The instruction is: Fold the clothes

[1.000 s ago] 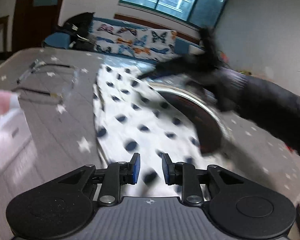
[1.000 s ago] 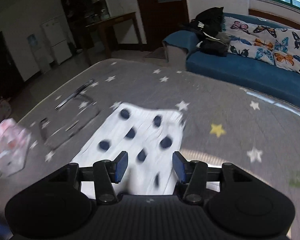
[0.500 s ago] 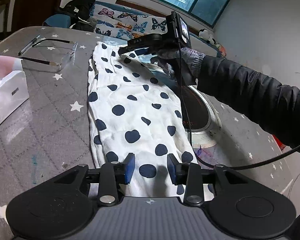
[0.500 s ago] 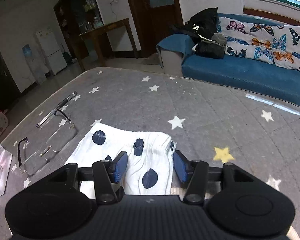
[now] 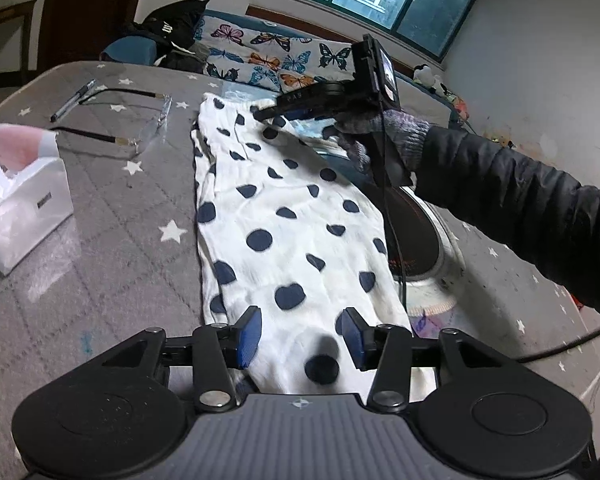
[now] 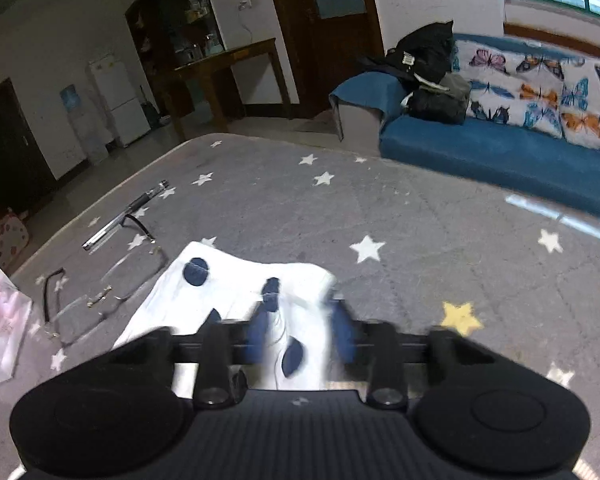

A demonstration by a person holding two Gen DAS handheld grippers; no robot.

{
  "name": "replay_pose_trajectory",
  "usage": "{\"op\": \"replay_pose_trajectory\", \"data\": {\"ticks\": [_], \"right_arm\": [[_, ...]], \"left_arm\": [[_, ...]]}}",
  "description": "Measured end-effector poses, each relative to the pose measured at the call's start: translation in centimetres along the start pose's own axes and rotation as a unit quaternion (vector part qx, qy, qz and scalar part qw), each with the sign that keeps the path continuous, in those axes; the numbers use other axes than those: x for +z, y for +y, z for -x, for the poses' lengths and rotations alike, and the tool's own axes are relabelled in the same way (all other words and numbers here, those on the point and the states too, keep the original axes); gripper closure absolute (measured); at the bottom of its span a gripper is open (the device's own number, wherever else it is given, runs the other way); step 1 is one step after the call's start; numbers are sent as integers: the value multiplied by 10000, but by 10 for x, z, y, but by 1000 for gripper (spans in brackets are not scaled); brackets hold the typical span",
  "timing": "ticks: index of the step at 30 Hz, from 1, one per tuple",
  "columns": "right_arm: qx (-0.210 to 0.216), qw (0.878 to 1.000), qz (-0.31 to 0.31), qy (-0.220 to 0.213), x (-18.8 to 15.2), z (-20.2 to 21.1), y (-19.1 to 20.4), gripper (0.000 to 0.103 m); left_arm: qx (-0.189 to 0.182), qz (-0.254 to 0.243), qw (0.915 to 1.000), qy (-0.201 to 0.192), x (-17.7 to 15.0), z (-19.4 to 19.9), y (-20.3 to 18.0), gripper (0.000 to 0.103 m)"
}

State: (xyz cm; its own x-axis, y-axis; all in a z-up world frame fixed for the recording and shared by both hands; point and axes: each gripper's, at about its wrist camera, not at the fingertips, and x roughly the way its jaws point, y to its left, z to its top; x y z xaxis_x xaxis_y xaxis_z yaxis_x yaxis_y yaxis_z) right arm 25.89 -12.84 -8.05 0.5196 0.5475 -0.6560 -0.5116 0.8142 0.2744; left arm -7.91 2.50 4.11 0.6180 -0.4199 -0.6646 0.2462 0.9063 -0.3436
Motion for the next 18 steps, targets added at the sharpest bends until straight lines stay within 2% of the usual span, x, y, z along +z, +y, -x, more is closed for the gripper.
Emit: {"op": "replay_pose_trajectory", "data": {"ticks": [6, 12, 18], "right_arm": [[214, 9993, -194, -221, 1, 22, -1, 91], [380, 9985, -61, -384, 5, 58, 15, 91], [457, 9975, 66, -538, 6, 87, 33, 92]], "left_arm": [[213, 90, 9997, -40, 11, -12, 5, 55], [409, 127, 9986, -305, 33, -25, 7, 55], [239, 102, 9985, -491, 58, -49, 10, 56]]}}
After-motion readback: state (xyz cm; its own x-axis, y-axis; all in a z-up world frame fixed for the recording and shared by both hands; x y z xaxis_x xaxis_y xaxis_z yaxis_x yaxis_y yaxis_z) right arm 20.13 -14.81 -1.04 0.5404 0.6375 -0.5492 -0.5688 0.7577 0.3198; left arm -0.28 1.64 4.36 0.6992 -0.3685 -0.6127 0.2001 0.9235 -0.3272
